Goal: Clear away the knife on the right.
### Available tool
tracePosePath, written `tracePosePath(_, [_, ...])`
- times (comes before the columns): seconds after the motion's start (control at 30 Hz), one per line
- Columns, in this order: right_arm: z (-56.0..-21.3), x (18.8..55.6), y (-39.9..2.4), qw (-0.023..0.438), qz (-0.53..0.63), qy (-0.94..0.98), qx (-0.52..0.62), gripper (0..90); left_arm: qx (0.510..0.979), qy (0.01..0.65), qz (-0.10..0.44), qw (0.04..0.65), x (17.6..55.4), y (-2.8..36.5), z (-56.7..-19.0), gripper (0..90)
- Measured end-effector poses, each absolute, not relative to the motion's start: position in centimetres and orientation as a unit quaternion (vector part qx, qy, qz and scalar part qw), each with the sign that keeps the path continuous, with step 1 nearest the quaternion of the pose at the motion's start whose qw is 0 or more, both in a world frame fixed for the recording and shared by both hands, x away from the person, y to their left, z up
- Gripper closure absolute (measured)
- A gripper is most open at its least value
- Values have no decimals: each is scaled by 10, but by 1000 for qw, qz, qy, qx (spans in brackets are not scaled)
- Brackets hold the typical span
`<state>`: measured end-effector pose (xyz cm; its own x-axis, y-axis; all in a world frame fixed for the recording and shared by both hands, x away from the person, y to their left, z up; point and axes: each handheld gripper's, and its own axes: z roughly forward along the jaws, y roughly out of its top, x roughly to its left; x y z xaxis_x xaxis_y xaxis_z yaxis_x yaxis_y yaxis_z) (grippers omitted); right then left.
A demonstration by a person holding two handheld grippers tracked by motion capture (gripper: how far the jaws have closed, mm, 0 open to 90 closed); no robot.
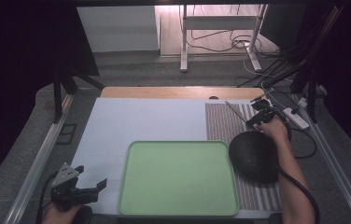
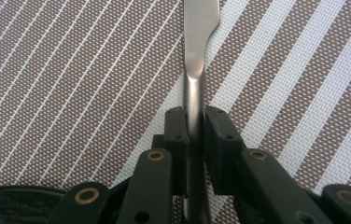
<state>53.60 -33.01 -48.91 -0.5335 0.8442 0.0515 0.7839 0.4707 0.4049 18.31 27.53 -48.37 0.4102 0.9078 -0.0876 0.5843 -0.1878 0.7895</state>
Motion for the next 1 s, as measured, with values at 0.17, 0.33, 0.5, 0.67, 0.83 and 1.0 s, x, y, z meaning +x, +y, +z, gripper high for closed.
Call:
tracePosePath(0.17, [-484,535,-338,97,204,849,478,801,743,502,207,391,183,275,-484,18])
tracePosePath(0.33, [-477,534,-349,111,214,841,484,801,743,503,206,391,183,275,-484,18])
tracePosePath(0.5, [-469,529,-359,114,234,827,498,801,742,503,206,392,183,275,-484,18])
tracePosePath(0.67, [-461,521,-356,111,245,825,497,801,742,503,206,392,183,275,-484,18])
tracePosePath(0.83, [-458,509,-338,109,246,835,481,801,742,503,207,392,183,275,-484,18])
tracePosePath(1.0, [-459,499,-322,102,239,844,469,801,742,502,207,392,183,275,-484,19])
